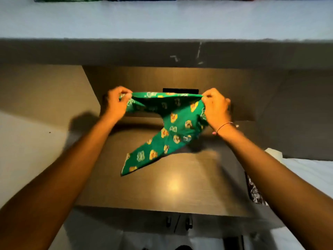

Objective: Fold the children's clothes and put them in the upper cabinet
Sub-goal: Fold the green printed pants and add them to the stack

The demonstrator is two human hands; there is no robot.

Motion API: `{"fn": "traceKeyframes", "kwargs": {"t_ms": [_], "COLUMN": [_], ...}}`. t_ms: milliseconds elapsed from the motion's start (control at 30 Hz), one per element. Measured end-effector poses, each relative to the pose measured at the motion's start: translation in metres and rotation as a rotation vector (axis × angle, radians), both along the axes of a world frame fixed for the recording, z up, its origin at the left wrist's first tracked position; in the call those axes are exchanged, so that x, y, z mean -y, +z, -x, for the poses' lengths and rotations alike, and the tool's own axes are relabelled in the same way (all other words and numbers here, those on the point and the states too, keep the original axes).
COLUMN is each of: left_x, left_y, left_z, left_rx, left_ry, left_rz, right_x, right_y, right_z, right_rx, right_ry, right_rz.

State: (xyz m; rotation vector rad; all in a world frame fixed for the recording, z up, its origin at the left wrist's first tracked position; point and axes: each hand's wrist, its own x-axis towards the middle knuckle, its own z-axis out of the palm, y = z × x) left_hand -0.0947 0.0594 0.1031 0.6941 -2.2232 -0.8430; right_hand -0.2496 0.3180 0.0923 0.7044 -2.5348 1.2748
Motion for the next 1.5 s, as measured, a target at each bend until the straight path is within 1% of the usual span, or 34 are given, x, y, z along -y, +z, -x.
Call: {"fn": "traceKeyframes", "kwargs": {"t_ms": [33, 100, 133, 167, 200, 267, 300, 367, 400, 433, 467, 500, 600, 667, 733, 767, 833, 900, 967, 1033, 1133, 1200, 1300, 1400, 1500], "left_x": [-0.003, -0.010, -0.017, -0.025, -0.033, -0.046, -0.052, -0.058, -0.059, -0.059, -0.059, -0.057, -0.059, -0.072, -0.091, -0.101, -0.115, -0.119, -0.115, -0.103, -0.079, -0.065, -0.055, -0.055, -0.058], "left_y": [0.014, 0.029, 0.028, 0.019, 0.005, -0.036, -0.061, -0.113, -0.134, -0.150, -0.162, -0.170, -0.170, -0.163, -0.158, -0.157, -0.158, -0.165, -0.173, -0.180, -0.190, -0.194, -0.192, -0.181, -0.168], "left_z": [0.000, -0.014, -0.025, -0.037, -0.048, -0.065, -0.072, -0.089, -0.099, -0.109, -0.118, -0.123, -0.106, -0.067, -0.018, 0.007, 0.051, 0.082, 0.097, 0.094, 0.067, 0.048, 0.040, 0.040, 0.011], "left_rx": [-0.129, -0.315, -0.350, -0.349, -0.324, -0.207, -0.122, 0.117, 0.254, 0.381, 0.475, 0.523, 0.542, 0.536, 0.530, 0.536, 0.597, 0.701, 0.798, 0.833, 0.781, 0.774, 0.810, 0.835, 0.771], "left_ry": [-0.009, -0.031, -0.068, -0.123, -0.192, -0.350, -0.436, -0.548, -0.561, -0.554, -0.539, -0.532, -0.539, -0.582, -0.661, -0.700, -0.742, -0.740, -0.736, -0.685, -0.561, -0.532, -0.529, -0.572, -0.622], "left_rz": [0.054, 0.175, 0.229, 0.267, 0.291, 0.374, 0.426, 0.474, 0.465, 0.443, 0.417, 0.392, 0.353, 0.372, 0.406, 0.434, 0.497, 0.555, 0.575, 0.563, 0.570, 0.586, 0.554, 0.499, 0.417], "right_x": [-0.013, -0.051, -0.073, -0.093, -0.111, -0.137, -0.145, -0.157, -0.162, -0.165, -0.168, -0.169, -0.163, -0.153, -0.141, -0.136, -0.129, -0.127, -0.126, -0.126, -0.128, -0.127, -0.125, -0.126, -0.137], "right_y": [0.016, 0.031, 0.027, 0.016, -0.001, -0.047, -0.072, -0.111, -0.126, -0.136, -0.141, -0.142, -0.137, -0.140, -0.152, -0.159, -0.174, -0.185, -0.192, -0.194, -0.194, -0.193, -0.191, -0.185, -0.177], "right_z": [-0.006, -0.029, -0.044, -0.062, -0.080, -0.111, -0.123, -0.140, -0.146, -0.150, -0.152, -0.152, -0.142, -0.131, -0.123, -0.120, -0.119, -0.122, -0.124, -0.124, -0.121, -0.115, -0.102, -0.092, -0.096], "right_rx": [-0.116, -0.370, -0.449, -0.474, -0.456, -0.371, -0.297, -0.060, 0.040, 0.097, 0.114, 0.103, 0.005, 0.073, 0.202, 0.232, 0.244, 0.224, 0.202, 0.199, 0.175, 0.151, 0.131, 0.127, 0.074], "right_ry": [-0.015, -0.026, -0.014, 0.002, 0.017, 0.044, 0.063, 0.132, 0.183, 0.228, 0.242, 0.217, 0.065, 0.033, 0.058, 0.056, 0.037, 0.023, 0.008, 0.001, 0.039, 0.092, 0.156, 0.187, 0.207], "right_rz": [0.066, 0.070, 0.036, -0.003, -0.052, -0.195, -0.280, -0.434, -0.492, -0.526, -0.532, -0.506, -0.369, -0.359, -0.479, -0.561, -0.694, -0.799, -0.839, -0.850, -0.865, -0.874, -0.893, -0.911, -0.850]}}
